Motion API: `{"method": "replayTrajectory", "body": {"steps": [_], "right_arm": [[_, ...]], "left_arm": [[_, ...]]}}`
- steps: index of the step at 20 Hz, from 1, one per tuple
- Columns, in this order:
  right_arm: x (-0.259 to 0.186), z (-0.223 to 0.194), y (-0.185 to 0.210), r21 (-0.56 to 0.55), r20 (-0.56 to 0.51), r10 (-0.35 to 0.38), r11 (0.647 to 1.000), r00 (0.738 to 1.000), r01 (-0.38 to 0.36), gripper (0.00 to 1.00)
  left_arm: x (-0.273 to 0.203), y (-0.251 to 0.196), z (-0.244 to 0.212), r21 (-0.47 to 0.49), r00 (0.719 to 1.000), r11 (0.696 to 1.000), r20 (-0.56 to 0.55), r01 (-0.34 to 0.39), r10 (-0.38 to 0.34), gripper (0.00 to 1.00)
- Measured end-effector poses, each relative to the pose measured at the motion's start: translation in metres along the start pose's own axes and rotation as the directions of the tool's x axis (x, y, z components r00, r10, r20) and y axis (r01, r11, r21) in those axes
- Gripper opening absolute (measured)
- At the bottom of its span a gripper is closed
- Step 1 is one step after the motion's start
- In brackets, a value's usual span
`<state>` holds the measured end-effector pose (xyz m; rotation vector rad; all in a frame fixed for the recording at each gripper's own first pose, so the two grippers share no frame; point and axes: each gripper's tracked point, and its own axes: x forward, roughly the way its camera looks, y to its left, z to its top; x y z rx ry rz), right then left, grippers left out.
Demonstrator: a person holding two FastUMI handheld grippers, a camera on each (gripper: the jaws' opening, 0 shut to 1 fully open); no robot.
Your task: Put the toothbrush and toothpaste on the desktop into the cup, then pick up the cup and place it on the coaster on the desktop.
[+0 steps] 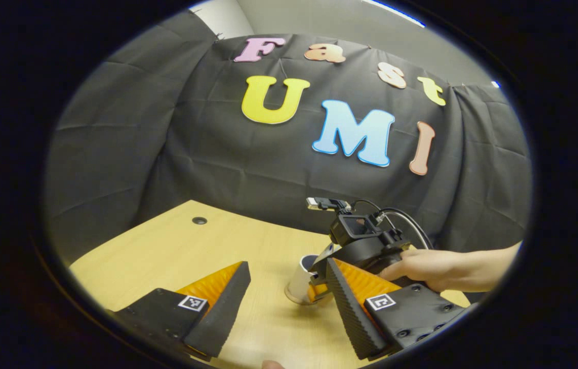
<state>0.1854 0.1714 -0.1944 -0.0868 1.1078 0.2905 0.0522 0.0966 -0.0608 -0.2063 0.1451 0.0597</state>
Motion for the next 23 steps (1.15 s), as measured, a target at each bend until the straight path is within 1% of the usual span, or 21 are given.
{"method": "replayTrajectory", "body": {"steps": [1,2,3,5,8,9,11,12,14,15,16,19,20,22,23], "right_arm": [[-0.005,0.002,-0.001,0.0,0.014,0.007,1.0,1.0,-0.007,0.37],[-0.011,0.004,-0.001,0.0,0.03,0.012,1.0,0.999,-0.012,0.47],[-0.017,0.006,-0.002,0.002,0.048,0.016,1.0,0.999,-0.016,0.49],[-0.03,0.009,-0.004,0.014,0.094,0.039,0.999,0.995,-0.04,0.58],[-0.049,0.006,-0.011,0.03,0.139,0.056,0.998,0.989,-0.061,0.65],[-0.055,0.003,-0.016,0.034,0.152,0.057,0.997,0.987,-0.063,0.65],[-0.069,-0.005,-0.018,0.059,0.171,0.087,0.993,0.981,-0.098,0.66],[-0.077,-0.011,-0.022,0.071,0.18,0.089,0.992,0.98,-0.103,0.66],[-0.093,-0.017,-0.027,0.086,0.228,0.109,0.988,0.968,-0.131,0.66],[-0.103,-0.021,-0.027,0.095,0.248,0.129,0.983,0.96,-0.156,0.65],[-0.111,-0.024,-0.029,0.106,0.265,0.135,0.98,0.955,-0.168,0.65],[-0.135,-0.036,-0.046,0.14,0.308,0.125,0.975,0.943,-0.174,0.65],[-0.142,-0.041,-0.05,0.152,0.324,0.113,0.974,0.939,-0.17,0.65],[-0.155,-0.047,-0.062,0.172,0.367,0.079,0.973,0.927,-0.151,0.66],[-0.164,-0.052,-0.069,0.181,0.393,0.053,0.974,0.918,-0.134,0.65]], "left_arm": [[0.0,-0.001,0.001,0.002,1.0,1.0,0.004,0.002,-0.002,0.96],[0.0,-0.001,0.004,0.002,1.0,1.0,0.009,0.005,-0.005,0.96],[0.001,-0.004,0.006,0.004,1.0,1.0,0.014,0.009,-0.009,0.97],[0.006,-0.007,0.01,0.012,1.0,1.0,0.021,0.011,-0.011,0.96],[0.01,-0.011,0.016,0.019,0.999,1.0,0.03,0.014,-0.014,0.97],[0.012,-0.014,0.017,0.017,0.999,1.0,0.029,0.017,-0.017,0.97],[0.016,-0.022,0.018,0.022,0.999,0.999,0.027,0.027,-0.028,0.97],[0.018,-0.025,0.017,0.033,0.999,0.999,0.027,0.031,-0.032,0.99],[0.019,-0.035,0.017,0.048,0.998,0.998,0.03,0.044,-0.046,0.99],[0.02,-0.04,0.021,0.047,0.998,0.997,0.032,0.053,-0.055,0.96],[0.021,-0.045,0.02,0.048,0.998,0.997,0.03,0.056,-0.057,0.96],[0.02,-0.058,0.021,0.06,0.997,0.996,0.031,0.064,-0.066,0.96],[0.019,-0.062,0.021,0.064,0.997,0.996,0.034,0.066,-0.068,0.99],[0.017,-0.071,0.024,0.067,0.997,0.995,0.038,0.068,-0.071,0.99],[0.017,-0.075,0.025,0.065,0.997,0.995,0.037,0.07,-0.073,0.96]]}}
